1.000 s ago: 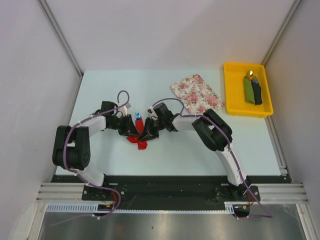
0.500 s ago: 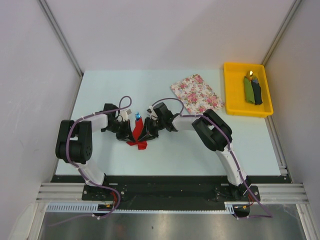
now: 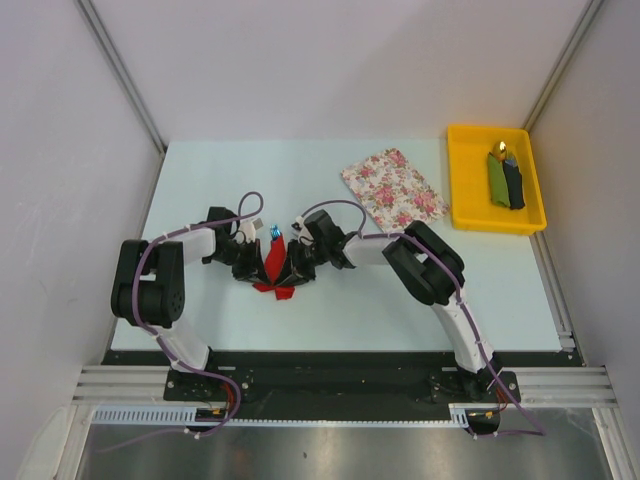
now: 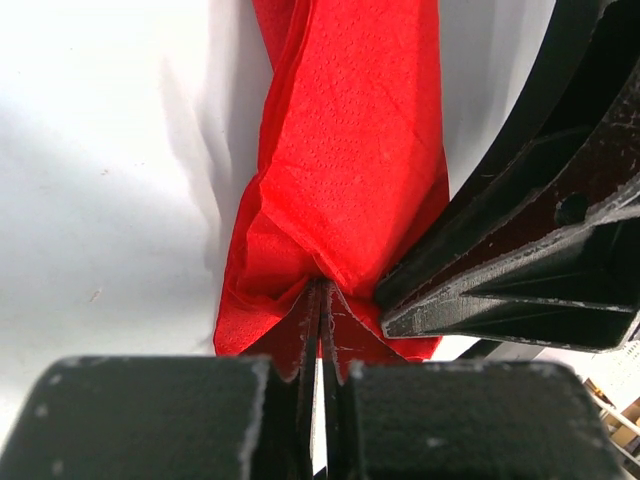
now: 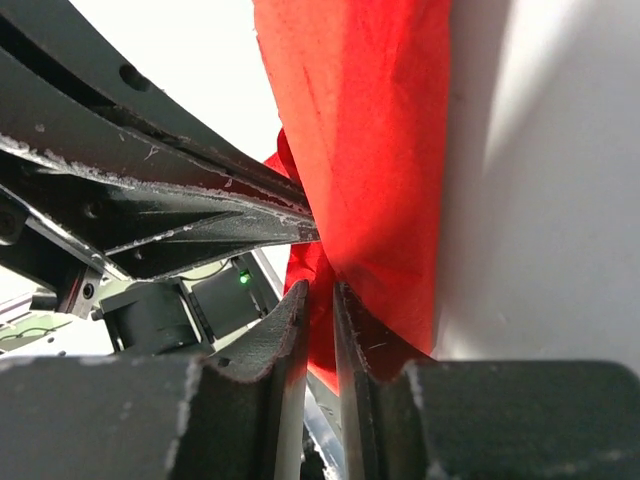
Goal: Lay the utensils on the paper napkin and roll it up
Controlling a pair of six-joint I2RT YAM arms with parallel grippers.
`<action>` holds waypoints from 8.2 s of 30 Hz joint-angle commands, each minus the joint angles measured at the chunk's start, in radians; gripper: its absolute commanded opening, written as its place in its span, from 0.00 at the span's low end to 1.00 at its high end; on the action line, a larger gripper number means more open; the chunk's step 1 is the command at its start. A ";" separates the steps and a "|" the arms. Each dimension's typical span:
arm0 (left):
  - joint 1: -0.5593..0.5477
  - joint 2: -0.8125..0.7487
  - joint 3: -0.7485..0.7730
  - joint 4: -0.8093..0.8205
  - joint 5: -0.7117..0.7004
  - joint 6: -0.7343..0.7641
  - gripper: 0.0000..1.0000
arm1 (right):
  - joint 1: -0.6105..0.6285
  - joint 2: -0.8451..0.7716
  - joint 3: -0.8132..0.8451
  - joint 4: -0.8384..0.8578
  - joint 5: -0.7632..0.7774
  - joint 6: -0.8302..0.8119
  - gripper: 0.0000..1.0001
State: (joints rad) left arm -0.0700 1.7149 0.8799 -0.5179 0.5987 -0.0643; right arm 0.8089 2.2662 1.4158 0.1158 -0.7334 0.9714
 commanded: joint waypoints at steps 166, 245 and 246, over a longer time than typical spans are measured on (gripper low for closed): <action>-0.005 0.135 0.108 0.245 -0.025 -0.107 0.36 | -0.037 0.055 0.023 -0.045 0.029 -0.097 0.26; -0.186 -0.716 0.361 0.262 0.710 -0.236 0.00 | -0.056 -0.968 -0.172 0.116 -0.236 -0.859 0.93; -0.203 -0.724 0.358 0.260 0.707 -0.241 0.00 | -0.050 -0.968 -0.172 0.137 -0.236 -0.852 0.91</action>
State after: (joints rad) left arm -0.2337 1.0309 1.2621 -0.3340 1.2633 -0.2321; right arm 0.7147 1.3228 1.2339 0.1108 -0.9443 0.1123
